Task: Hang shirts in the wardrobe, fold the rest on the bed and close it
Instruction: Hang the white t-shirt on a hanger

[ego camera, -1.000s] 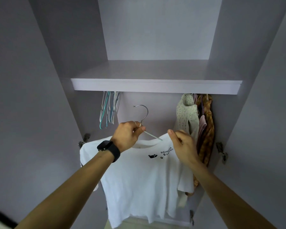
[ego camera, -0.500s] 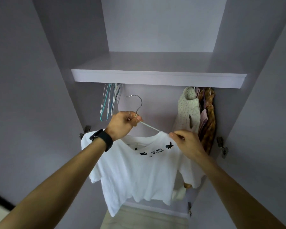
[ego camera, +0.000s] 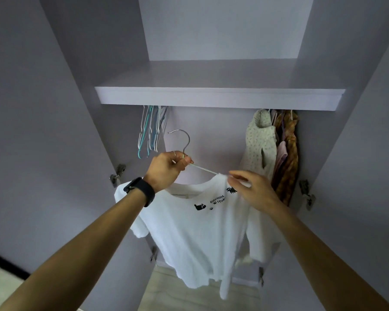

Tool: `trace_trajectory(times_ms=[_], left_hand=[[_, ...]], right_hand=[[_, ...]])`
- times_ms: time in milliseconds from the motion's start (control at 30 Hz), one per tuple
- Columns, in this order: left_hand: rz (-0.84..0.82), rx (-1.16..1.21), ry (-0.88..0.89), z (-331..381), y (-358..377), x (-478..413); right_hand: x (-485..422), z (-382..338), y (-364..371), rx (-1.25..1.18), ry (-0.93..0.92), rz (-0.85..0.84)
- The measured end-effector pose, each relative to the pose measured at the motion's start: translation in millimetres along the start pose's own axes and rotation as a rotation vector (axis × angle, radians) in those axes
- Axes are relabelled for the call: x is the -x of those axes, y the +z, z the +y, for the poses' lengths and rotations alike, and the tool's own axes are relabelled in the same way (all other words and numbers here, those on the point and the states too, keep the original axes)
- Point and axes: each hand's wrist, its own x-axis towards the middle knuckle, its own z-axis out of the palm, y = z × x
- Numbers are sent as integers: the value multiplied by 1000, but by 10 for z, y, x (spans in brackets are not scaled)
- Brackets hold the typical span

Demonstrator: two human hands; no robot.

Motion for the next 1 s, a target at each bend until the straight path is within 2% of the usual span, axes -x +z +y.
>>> trace_trajectory(times_ms=[67, 133, 200, 300, 333, 467, 533, 633, 733, 800, 867, 933, 1000], left_hand=[[1, -1, -13, -9, 35, -20], [16, -16, -20, -23, 73, -65], [38, -51, -12, -17, 124, -98], [43, -46, 30, -38, 166, -152], [34, -26, 43, -49, 159, -171], [-58, 25, 119, -115, 94, -236], [-124, 41, 171, -156, 50, -261], [-194, 85, 203, -234, -27, -323], [-171, 122, 221, -313, -94, -450], [-143, 83, 294, -349, -124, -546], [-166, -3, 382, -377, -142, -621], [-186, -251, 408, -458, -140, -688], [-127, -466, 398, -557, -159, -769]], right_hand=[[18, 33, 13, 97, -81, -61], [34, 57, 39, 158, -169, -28], [73, 50, 73, 185, -185, 50], [193, 51, 129, 214, -186, 269], [248, 45, 150, 245, -182, 287], [322, -23, 188, 283, -22, 148], [273, -115, 219, 373, -64, 152], [200, -307, 320, 495, -84, 38], [177, -433, 429, 552, -122, 124], [179, -527, 478, 547, -143, 207], [181, -590, 506, 548, -89, 227], [190, -573, 524, 584, -1, 195], [179, -544, 525, 606, 98, 163]])
